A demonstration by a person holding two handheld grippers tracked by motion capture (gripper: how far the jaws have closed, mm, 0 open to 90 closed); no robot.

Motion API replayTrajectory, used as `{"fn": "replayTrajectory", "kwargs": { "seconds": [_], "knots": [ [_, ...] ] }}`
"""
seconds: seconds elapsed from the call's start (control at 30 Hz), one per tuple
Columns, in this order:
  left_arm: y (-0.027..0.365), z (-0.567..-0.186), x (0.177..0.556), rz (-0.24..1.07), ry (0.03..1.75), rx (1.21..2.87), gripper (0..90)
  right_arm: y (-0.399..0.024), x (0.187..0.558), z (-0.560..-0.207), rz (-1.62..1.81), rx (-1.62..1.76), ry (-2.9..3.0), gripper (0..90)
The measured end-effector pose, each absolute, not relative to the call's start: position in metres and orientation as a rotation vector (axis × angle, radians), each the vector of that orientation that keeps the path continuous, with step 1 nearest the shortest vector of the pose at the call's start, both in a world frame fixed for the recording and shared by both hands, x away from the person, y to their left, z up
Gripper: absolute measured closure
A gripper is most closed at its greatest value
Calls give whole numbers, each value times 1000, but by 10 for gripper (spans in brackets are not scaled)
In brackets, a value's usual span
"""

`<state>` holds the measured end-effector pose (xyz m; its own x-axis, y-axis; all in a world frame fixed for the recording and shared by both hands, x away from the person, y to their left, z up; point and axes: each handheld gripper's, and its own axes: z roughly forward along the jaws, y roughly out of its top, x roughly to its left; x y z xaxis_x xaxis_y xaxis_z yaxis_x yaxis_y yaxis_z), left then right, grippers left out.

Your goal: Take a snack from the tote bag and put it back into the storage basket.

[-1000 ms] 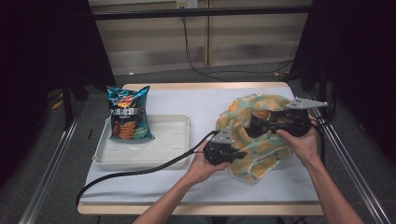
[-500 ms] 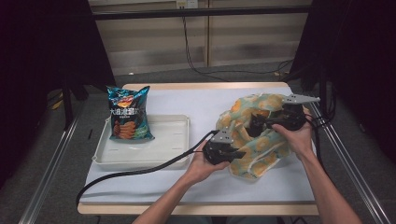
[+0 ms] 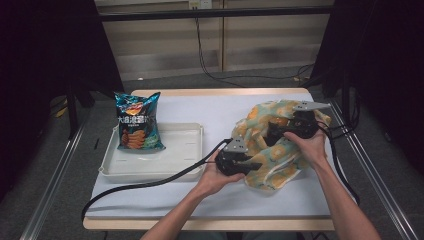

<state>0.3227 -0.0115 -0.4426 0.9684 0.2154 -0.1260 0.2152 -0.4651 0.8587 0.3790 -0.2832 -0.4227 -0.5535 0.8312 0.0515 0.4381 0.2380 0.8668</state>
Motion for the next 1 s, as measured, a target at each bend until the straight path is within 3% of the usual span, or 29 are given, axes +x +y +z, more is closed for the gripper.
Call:
{"fn": "replayTrajectory", "kwargs": {
  "seconds": [0.23,1.0],
  "knots": [
    [-7,-436,325,22,323,2044,520,-281,372,-419,1224,1140,2112,316],
    [6,-423,330,102,394,1997,235,-293,339,-383,1320,1077,2070,320]
  ]
}}
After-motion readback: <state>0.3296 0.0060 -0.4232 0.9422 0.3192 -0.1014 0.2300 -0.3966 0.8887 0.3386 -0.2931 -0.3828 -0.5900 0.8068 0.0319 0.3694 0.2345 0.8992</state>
